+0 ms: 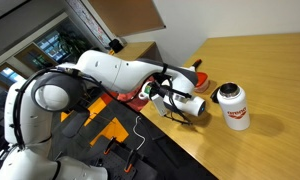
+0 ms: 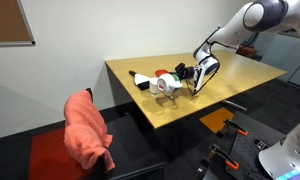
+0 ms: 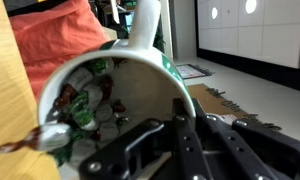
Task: Pour out the contents of the mug onto the table
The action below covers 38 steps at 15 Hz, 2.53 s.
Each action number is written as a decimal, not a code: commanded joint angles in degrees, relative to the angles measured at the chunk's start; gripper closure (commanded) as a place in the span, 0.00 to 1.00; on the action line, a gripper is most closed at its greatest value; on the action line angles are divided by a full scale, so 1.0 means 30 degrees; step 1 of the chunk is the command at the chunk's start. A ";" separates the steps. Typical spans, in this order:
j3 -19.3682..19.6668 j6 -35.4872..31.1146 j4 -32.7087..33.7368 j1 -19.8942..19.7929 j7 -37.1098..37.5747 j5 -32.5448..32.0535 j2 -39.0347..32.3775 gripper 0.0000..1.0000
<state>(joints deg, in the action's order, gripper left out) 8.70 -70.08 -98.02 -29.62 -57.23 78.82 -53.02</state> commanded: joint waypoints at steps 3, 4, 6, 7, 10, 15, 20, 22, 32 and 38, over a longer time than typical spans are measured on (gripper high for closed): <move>0.0134 0.1828 0.0569 -0.0048 0.0379 0.0964 -0.0358 0.97; 0.0117 0.1993 0.0611 -0.0070 0.0388 0.1100 -0.0436 0.97; 0.0133 0.2232 0.0662 -0.0068 0.0392 0.1290 -0.0538 0.97; 0.0145 0.2304 0.0703 -0.0067 0.0405 0.1399 -0.0590 0.97; 0.0169 0.2654 0.0794 -0.0077 0.0432 0.1743 -0.0746 0.97; 0.0132 0.3692 0.1047 -0.0214 0.0547 0.2480 -0.1122 0.97; 0.0146 0.4426 0.1260 -0.0290 0.0746 0.3151 -0.1479 0.97; 0.0175 0.4620 0.1326 -0.0289 0.0774 0.3402 -0.1598 0.97; 0.1509 0.3350 -0.0227 0.1370 -0.0175 0.2182 0.0480 0.97; 0.2597 0.1110 -0.1618 0.3210 -0.0329 -0.0330 0.3069 0.97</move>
<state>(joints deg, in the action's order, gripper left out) 14.98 -63.14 -97.25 -22.71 -57.30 80.79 -50.92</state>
